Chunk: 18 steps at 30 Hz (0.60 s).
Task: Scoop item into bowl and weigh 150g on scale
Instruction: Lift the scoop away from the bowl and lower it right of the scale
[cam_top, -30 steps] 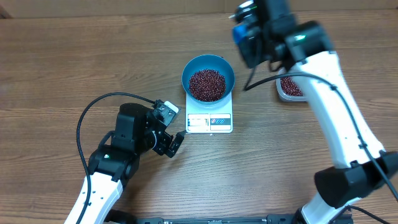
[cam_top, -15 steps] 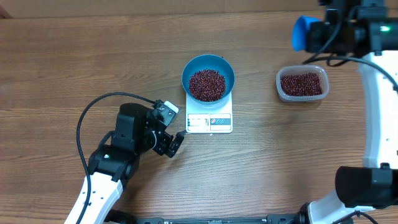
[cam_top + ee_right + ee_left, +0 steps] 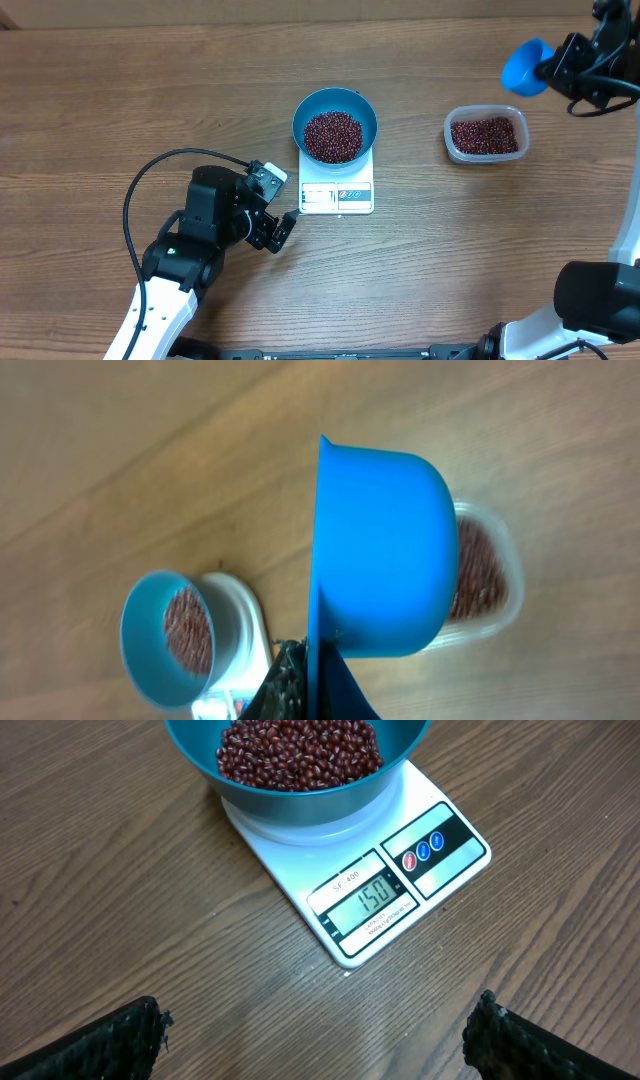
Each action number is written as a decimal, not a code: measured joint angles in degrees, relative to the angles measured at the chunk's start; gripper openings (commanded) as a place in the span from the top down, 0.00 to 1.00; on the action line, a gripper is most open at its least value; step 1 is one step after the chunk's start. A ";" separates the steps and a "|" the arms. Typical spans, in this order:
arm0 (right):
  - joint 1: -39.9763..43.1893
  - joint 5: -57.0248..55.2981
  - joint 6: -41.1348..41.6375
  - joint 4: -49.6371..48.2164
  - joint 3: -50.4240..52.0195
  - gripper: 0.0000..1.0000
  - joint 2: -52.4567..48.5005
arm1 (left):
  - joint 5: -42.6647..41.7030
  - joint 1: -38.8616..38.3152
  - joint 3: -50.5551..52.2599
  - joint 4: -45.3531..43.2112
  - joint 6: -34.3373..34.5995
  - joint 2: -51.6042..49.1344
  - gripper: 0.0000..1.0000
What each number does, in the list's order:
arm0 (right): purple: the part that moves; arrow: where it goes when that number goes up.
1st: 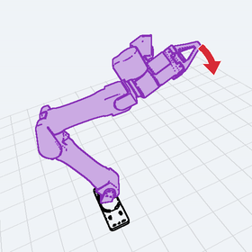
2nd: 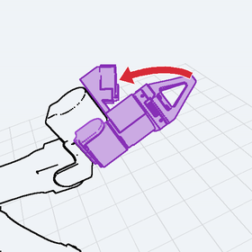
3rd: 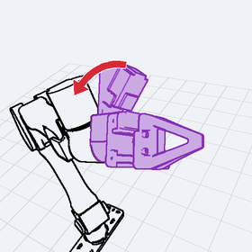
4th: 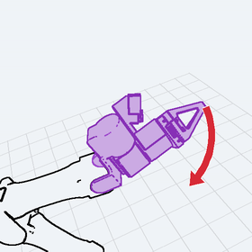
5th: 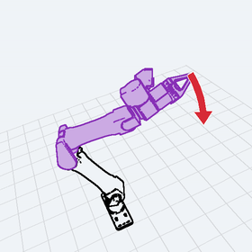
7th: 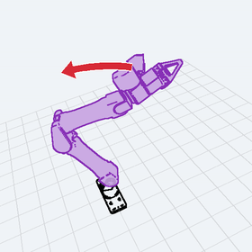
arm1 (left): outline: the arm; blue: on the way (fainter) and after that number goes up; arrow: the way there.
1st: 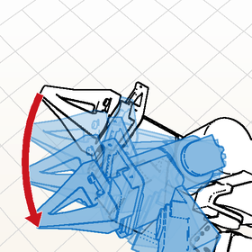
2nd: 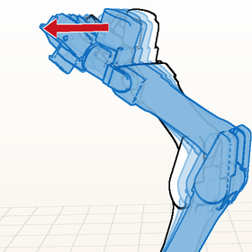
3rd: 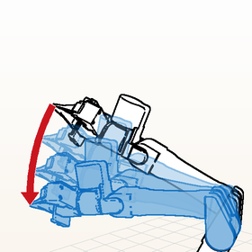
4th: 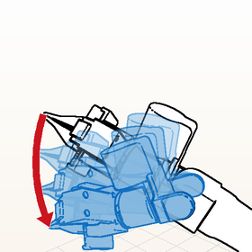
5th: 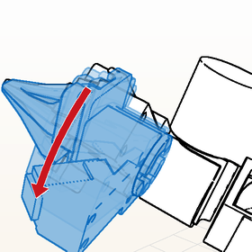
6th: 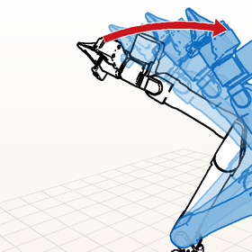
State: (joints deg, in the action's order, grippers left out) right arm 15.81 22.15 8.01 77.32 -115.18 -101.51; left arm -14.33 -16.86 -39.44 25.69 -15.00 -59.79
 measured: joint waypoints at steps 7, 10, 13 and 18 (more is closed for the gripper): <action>-0.07 1.42 -1.95 7.39 0.00 0.96 0.17 | 0.00 0.00 0.00 0.00 0.00 0.00 0.00; -0.04 2.62 -4.61 11.08 0.02 0.96 0.96 | 0.00 0.00 0.00 0.00 0.00 0.00 0.00; 0.20 7.21 -8.41 14.01 0.04 0.96 2.58 | 0.00 0.00 0.00 0.00 0.00 0.00 0.01; 0.28 12.59 -13.86 18.99 0.17 0.96 4.96 | 0.00 0.00 0.00 0.00 0.00 0.00 0.00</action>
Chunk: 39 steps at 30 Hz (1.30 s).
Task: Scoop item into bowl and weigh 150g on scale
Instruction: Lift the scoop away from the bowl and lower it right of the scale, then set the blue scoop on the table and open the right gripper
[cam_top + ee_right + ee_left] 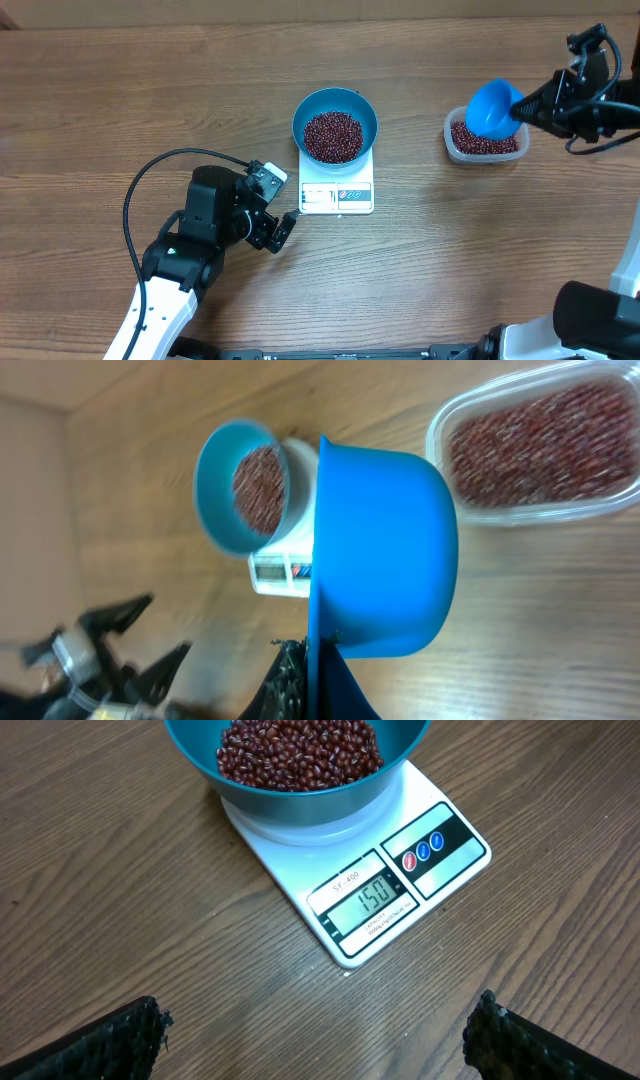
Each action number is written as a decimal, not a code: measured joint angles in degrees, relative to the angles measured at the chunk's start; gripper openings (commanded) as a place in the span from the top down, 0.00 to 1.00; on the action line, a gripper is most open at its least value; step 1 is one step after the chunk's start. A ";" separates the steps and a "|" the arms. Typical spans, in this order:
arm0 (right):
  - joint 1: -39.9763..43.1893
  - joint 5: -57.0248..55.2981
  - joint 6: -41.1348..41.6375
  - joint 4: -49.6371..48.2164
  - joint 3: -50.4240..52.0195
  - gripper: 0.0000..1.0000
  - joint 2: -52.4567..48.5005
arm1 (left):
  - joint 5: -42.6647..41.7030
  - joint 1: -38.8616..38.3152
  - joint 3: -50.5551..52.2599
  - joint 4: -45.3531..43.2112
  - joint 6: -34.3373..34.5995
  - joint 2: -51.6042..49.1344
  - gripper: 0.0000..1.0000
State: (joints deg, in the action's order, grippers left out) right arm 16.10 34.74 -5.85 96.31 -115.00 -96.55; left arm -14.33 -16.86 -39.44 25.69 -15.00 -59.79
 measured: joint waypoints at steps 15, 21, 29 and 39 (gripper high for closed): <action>0.04 0.81 -3.58 -10.40 29.86 0.96 6.08 | 0.00 0.00 0.00 0.00 0.00 0.00 0.00; 0.04 0.83 -3.10 -21.11 40.30 0.96 6.40 | 0.00 0.00 0.00 0.00 0.00 0.00 0.01; 0.04 1.27 -1.86 -32.13 50.51 0.96 6.40 | 0.00 0.00 0.00 0.00 0.00 0.00 0.00; 0.04 3.45 -0.52 -38.56 56.30 0.87 6.40 | 0.00 0.00 0.00 0.00 0.00 0.00 0.00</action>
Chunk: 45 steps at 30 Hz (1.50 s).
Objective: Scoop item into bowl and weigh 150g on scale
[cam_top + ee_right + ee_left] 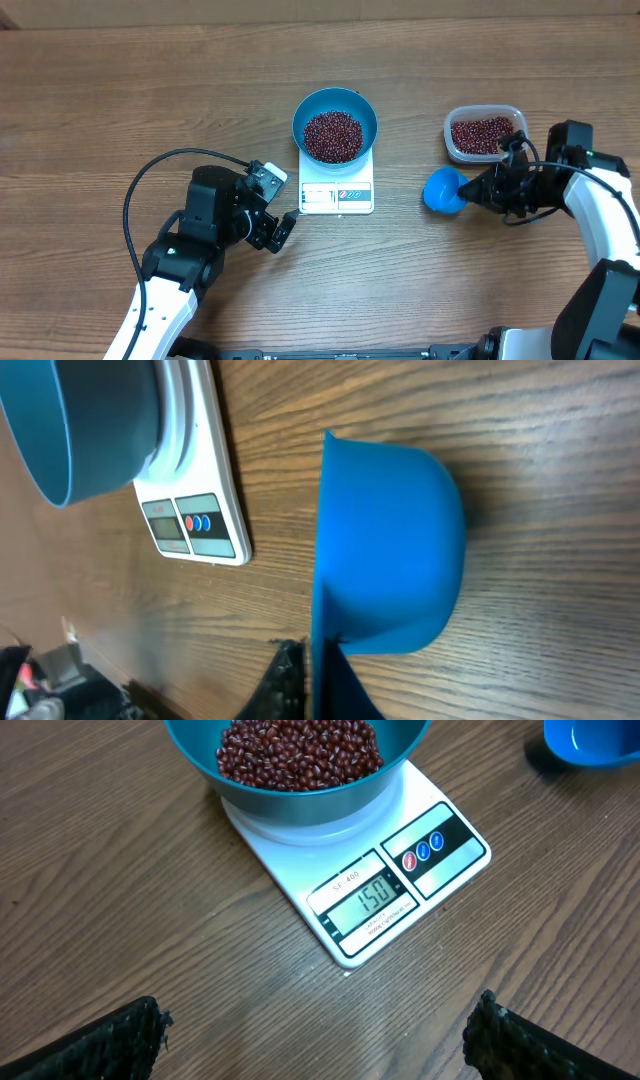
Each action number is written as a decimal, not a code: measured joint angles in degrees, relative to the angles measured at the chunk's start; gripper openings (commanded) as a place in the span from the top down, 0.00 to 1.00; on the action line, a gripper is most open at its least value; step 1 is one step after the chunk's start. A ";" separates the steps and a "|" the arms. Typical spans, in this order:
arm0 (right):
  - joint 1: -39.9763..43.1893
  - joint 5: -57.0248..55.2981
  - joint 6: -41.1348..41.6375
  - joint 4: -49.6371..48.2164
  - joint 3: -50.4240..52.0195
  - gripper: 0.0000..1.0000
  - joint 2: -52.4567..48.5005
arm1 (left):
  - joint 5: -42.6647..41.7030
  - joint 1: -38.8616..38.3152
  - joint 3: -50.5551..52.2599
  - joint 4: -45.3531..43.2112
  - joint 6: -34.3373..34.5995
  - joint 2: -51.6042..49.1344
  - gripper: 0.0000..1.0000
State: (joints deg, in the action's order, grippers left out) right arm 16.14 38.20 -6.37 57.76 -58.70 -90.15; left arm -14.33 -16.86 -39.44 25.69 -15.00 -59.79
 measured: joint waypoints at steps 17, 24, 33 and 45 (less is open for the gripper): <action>0.00 -7.91 6.80 -0.09 0.11 0.50 0.00 | 0.00 0.00 0.00 0.00 0.00 0.00 0.01; 0.00 -14.23 8.50 -0.13 0.11 0.33 0.00 | 0.00 0.00 0.00 0.00 0.00 0.00 0.00; 0.00 -24.11 13.49 -0.57 -0.02 0.23 0.00 | 0.00 0.00 0.00 0.00 0.00 0.00 0.00; 0.00 -27.78 16.44 13.09 -19.61 0.07 0.22 | 0.00 0.00 0.00 0.02 0.00 0.00 0.01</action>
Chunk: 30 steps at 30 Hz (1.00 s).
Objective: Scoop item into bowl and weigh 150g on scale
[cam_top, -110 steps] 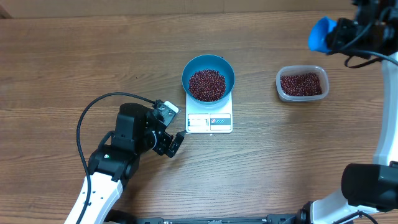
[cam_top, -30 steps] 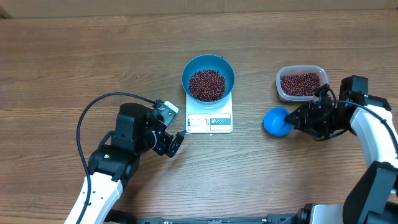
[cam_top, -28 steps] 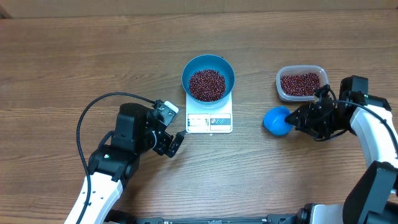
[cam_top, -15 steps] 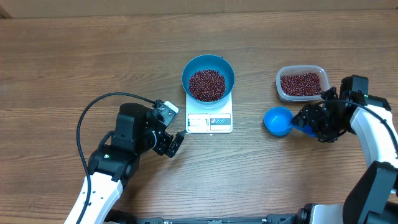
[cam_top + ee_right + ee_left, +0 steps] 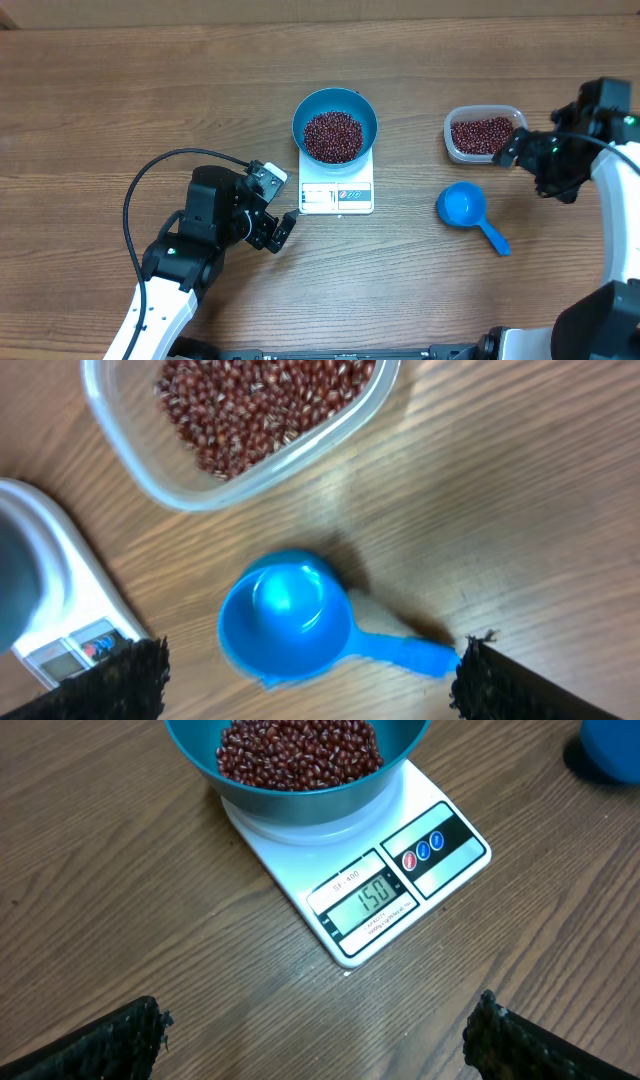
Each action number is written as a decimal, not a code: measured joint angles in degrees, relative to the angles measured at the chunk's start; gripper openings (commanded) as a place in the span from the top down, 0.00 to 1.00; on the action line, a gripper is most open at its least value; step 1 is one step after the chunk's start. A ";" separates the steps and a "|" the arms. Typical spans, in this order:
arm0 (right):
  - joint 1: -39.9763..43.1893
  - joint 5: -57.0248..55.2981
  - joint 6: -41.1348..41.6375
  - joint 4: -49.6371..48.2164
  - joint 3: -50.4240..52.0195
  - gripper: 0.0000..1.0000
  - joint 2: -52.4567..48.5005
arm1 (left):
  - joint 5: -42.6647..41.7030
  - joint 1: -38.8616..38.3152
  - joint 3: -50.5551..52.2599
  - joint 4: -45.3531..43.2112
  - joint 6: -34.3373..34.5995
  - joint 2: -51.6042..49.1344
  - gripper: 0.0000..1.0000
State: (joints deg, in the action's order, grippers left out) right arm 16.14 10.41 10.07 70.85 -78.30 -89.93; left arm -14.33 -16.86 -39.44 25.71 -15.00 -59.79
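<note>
A teal bowl [image 5: 335,124] of red beans sits on the white scale [image 5: 336,194]; its display [image 5: 362,897] reads 150. A clear tub [image 5: 484,134] of beans stands to the right. The blue scoop [image 5: 463,209] lies empty and upright on the table in front of the tub, handle pointing to the front right. My right gripper [image 5: 310,678] hangs open above the scoop [image 5: 290,616], holding nothing. My left gripper [image 5: 318,1032] is open near the table in front of the scale, empty.
The wooden table [image 5: 120,90] carries only these things. A black cable [image 5: 150,180] loops over the left arm. The table's far edge runs along the top of the overhead view.
My right gripper let go of the blue scoop and drew back to the right, beside the tub. The scoop now lies flat and upright on the table. The left arm has not moved.
My right gripper held the scoop high at the far right, then over the bean tub, then low on the table between scale and tub. Now the scoop lies free there and the gripper is open. The scale read 150 throughout; my left gripper stayed put.
</note>
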 measured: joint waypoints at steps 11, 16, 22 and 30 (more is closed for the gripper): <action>-10.47 -0.13 -1.20 14.78 -24.15 0.06 2.64 | 0.00 0.00 0.00 0.00 0.00 0.00 0.01; -19.69 0.52 -1.68 17.88 -30.62 0.00 7.56 | 0.00 0.00 0.00 -0.02 0.00 0.00 0.00; -25.81 4.42 -1.81 18.38 -31.30 0.00 12.35 | 0.00 0.00 0.00 0.00 0.00 0.00 0.01; -26.32 5.95 -1.77 18.86 -31.30 0.00 11.87 | 0.00 0.00 0.00 -0.02 0.00 0.00 0.00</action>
State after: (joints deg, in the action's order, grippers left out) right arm -10.17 16.36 8.29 89.71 -109.60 -78.06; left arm -14.33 -16.86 -39.44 25.69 -15.00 -59.79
